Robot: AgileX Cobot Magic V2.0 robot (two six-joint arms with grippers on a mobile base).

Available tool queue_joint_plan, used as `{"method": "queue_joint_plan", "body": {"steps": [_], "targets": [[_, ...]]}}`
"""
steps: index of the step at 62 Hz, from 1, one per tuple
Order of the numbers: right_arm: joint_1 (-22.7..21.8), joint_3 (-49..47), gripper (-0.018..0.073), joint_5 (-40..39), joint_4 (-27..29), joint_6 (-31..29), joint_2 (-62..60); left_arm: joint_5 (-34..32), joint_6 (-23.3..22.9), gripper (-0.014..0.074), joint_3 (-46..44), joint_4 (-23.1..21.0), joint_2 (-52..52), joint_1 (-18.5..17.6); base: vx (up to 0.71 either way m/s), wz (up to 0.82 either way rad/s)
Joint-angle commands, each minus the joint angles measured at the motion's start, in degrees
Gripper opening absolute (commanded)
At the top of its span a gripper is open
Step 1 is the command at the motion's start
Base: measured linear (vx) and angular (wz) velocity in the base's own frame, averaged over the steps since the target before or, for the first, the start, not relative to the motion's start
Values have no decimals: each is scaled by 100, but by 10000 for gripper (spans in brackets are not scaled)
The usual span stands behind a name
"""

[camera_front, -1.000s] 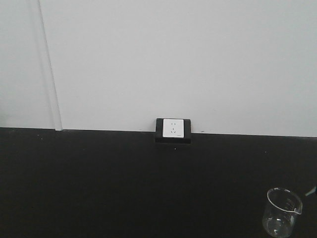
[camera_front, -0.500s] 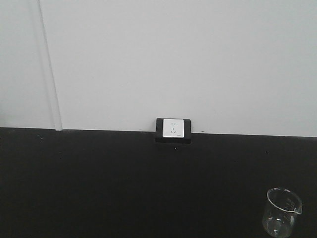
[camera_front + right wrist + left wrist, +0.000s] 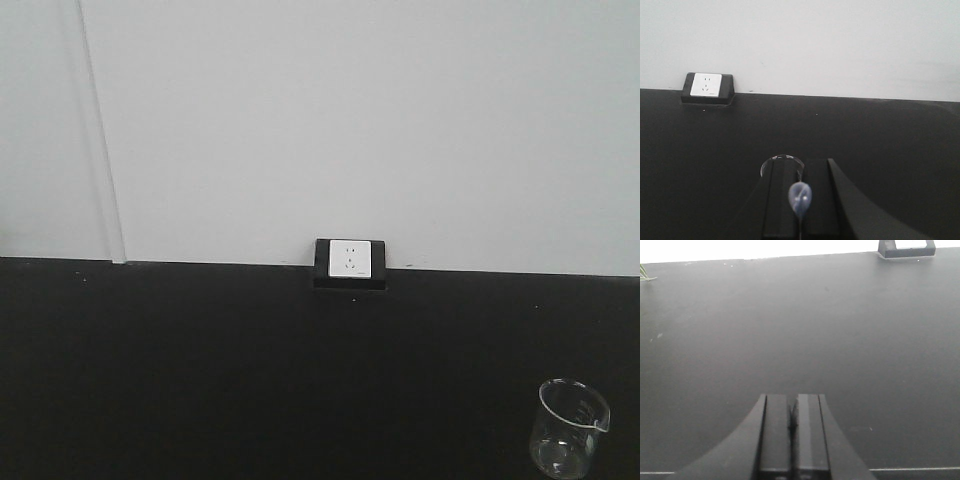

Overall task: Grab transparent chemical and place on left bench
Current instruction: 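Lift the held beaker off the bench with the right gripper, then drive the base to the bench with white bins, holding the beaker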

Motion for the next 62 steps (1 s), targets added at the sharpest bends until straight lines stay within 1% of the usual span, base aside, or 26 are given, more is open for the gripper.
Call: {"method": "queue_joint_plan", "body": {"steps": [1, 31, 62], "targets": [[-21, -196, -3, -439, -49, -38, 2, -449, -45, -3, 93, -4, -110, -10, 0, 0], [-21, -196, -3, -439, -49, -38, 2, -449, -45, -3, 93, -4, -110, -10, -3, -5], [-21, -196, -3, -439, -49, -38, 2, -449, -45, -3, 93, -4, -110, -10, -19, -12]]}}
